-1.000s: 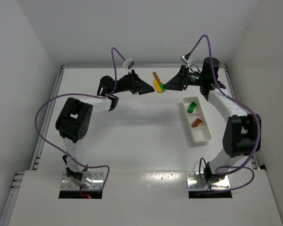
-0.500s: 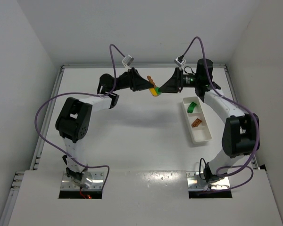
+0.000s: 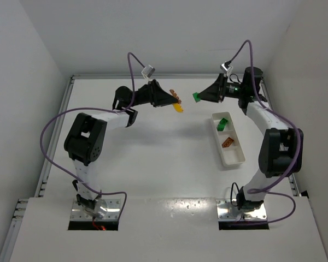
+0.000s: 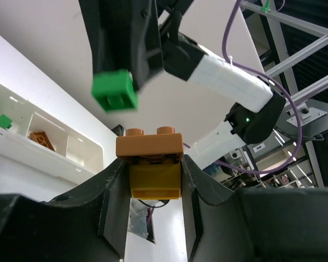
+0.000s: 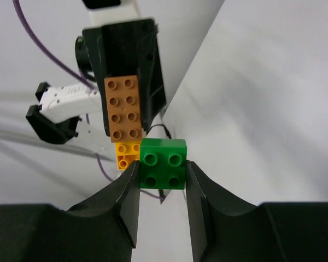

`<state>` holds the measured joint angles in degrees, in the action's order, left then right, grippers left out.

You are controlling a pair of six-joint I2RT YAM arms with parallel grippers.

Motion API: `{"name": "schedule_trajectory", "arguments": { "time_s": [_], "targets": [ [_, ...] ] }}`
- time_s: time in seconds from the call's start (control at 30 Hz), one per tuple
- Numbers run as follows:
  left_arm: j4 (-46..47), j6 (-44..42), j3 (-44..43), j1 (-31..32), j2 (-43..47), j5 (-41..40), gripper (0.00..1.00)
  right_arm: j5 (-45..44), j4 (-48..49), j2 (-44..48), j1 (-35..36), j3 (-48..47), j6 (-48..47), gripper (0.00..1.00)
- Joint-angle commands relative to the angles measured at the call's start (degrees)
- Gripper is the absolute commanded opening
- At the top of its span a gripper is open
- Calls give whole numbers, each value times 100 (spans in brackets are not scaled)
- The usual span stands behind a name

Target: Sort the legos into containers by color

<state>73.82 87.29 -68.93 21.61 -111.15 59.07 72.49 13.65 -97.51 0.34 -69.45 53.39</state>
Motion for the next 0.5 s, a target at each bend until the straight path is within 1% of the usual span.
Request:
{"name": "schedule_trajectory", "arguments": {
  "time_s": [0.0, 0.03, 0.1, 0.13, 0.17, 0.2, 0.23, 0.27, 0.3, 0.33, 0.37, 0.4, 0.43, 0.47],
  "targets": [
    [1978, -159, 99, -16, 384, 122, 6, 28, 235, 48, -402, -262, -91, 0],
    [1926, -159, 99, -16, 384, 122, 6, 107, 113, 109, -577, -262, -187, 0],
    [1925, -211, 221, -16, 437, 122, 6, 160, -579, 241, -762, -209, -844, 0],
    [1856, -264, 222, -16, 437, 183, 6, 160, -957, 303, -963, -209, -1161, 0],
    [1794, -317, 300, -16, 506, 184, 6, 160, -1752, 382, -1053, -148, -1494, 0],
    [1680, -448, 353, -16, 568, 184, 6, 73, -2282, 565, -1149, -96, -2385, 0],
    [1592, -536, 449, -16, 568, 184, 6, -41, -2853, 680, -1298, -95, -2881, 0],
    [1504, -633, 511, -16, 647, 184, 6, -312, -3851, 803, -1299, -17, -3356, 0],
    [1199, -904, 616, -16, 752, 184, 6, -523, -4392, 917, -1369, -16, -4405, 0],
    [978, -1080, 669, -16, 814, 184, 6, -1108, -4884, 1188, -1370, 54, -4929, 0],
    [785, -1247, 731, -16, 875, 184, 6, -1445, -5577, 1339, -1370, 107, -5378, 0],
    [322, -1675, 801, -16, 937, 184, 6, -1779, -5792, 1488, -1300, 185, -6026, 0],
    [-92, -1976, 802, -16, 1086, 184, 6, -2426, -5916, 1646, -1300, 412, -6207, 0],
    [-488, -2283, 802, -16, 1165, 97, 6, -2702, -5987, 1787, -1300, 528, -6322, 0]
  ]
}}
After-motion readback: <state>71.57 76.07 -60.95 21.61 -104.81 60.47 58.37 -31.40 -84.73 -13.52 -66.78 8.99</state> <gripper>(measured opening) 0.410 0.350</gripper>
